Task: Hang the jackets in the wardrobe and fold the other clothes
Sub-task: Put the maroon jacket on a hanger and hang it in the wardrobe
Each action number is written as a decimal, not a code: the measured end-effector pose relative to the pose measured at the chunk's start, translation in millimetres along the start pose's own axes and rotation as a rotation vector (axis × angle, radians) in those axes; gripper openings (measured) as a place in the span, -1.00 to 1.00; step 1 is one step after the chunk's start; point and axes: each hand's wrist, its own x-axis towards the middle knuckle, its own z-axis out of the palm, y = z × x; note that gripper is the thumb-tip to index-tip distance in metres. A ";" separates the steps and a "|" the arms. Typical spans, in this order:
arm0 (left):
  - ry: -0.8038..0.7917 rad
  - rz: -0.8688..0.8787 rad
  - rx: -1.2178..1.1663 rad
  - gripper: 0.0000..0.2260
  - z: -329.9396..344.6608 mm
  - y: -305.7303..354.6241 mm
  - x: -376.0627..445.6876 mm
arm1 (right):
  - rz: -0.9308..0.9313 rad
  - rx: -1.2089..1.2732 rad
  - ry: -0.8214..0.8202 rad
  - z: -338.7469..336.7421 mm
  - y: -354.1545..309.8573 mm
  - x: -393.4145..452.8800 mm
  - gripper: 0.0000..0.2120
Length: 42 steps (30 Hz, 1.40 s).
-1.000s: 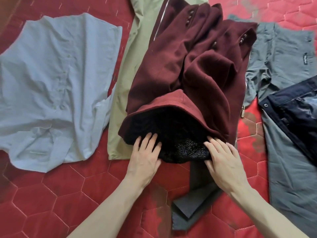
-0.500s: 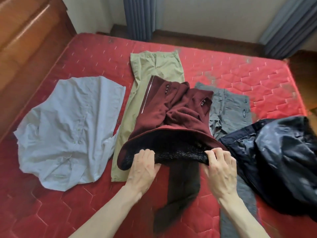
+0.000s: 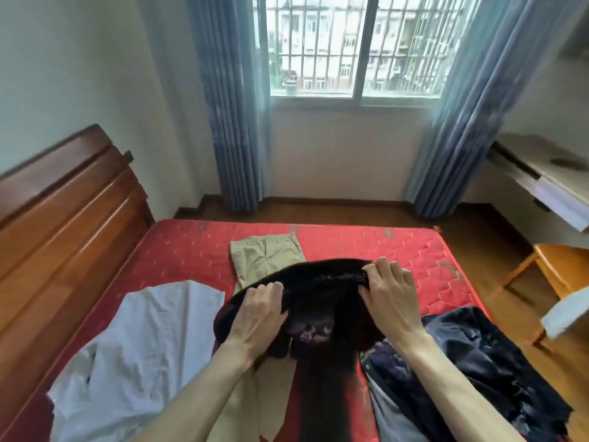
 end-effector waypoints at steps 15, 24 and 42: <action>0.400 -0.006 0.147 -0.75 -167.1 39.1 100.9 | 0.138 -0.090 0.069 -164.4 22.1 94.3 -0.83; 0.138 0.144 -0.282 -0.72 -165.4 41.8 66.6 | 0.210 0.015 -0.161 -176.3 42.3 51.6 -0.78; 0.069 -0.070 -0.182 -0.81 -147.0 88.3 31.9 | 0.155 0.088 -0.006 -176.7 32.4 -8.7 -0.68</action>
